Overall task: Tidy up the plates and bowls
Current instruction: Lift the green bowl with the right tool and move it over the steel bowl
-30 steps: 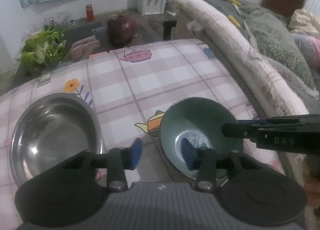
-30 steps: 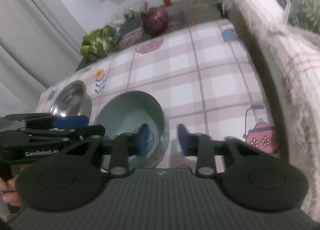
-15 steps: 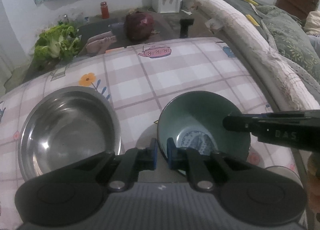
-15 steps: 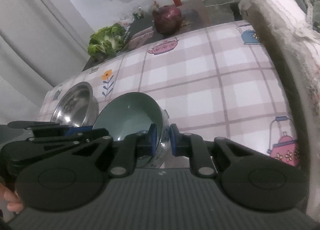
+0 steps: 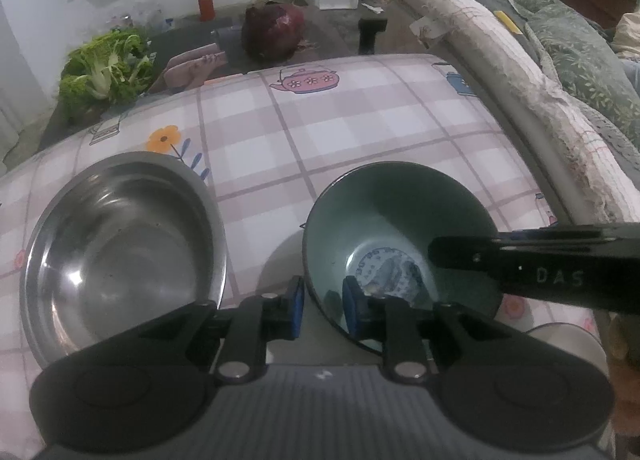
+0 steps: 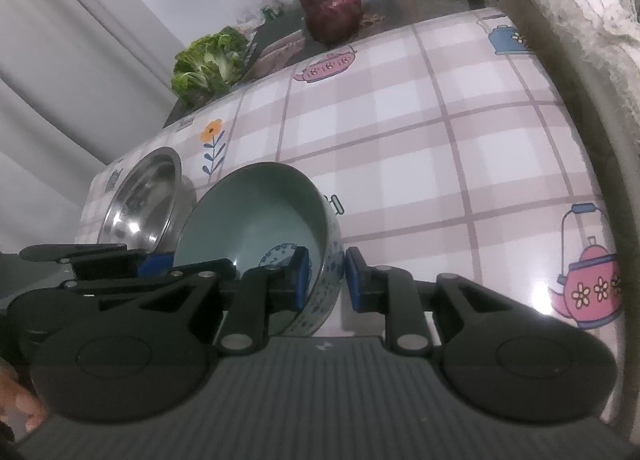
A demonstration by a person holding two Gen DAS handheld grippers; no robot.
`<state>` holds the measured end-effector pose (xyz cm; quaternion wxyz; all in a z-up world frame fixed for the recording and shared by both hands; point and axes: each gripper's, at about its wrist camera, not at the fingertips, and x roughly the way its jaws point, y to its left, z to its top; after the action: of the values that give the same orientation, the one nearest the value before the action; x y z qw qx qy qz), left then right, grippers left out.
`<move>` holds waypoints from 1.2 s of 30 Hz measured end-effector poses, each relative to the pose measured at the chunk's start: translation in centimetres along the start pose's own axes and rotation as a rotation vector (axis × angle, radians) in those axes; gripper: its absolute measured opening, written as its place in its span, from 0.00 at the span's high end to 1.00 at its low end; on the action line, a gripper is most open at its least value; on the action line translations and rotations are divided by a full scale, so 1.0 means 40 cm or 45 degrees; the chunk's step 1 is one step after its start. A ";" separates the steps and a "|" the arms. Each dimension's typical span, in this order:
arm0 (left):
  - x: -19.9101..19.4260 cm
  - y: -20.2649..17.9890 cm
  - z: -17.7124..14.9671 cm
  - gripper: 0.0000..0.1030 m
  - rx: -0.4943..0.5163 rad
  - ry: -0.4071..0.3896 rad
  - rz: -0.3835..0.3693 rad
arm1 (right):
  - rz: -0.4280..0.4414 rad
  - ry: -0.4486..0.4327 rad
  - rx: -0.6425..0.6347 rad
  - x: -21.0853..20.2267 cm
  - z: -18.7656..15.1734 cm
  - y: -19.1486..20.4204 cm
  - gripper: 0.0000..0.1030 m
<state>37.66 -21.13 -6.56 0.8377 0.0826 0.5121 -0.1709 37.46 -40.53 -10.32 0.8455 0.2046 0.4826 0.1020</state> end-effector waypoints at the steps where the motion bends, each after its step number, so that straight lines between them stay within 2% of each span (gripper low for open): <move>1: 0.000 0.000 -0.001 0.79 0.004 -0.004 0.004 | -0.001 -0.004 -0.001 0.002 0.000 0.000 0.81; 8: -0.002 -0.005 -0.004 0.82 0.002 -0.015 0.023 | -0.014 -0.022 0.009 0.004 -0.006 0.004 0.82; 21: -0.037 0.009 -0.006 0.82 -0.023 -0.038 0.046 | -0.009 -0.009 0.000 -0.002 -0.002 0.030 0.82; 36: -0.094 0.024 -0.003 0.85 -0.063 -0.107 0.017 | -0.021 -0.041 -0.007 -0.051 0.015 0.066 0.83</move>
<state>36.34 -19.42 -3.32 0.8613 0.0580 0.4801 -0.1560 36.99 -39.05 -7.30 0.8545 0.2000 0.4704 0.0929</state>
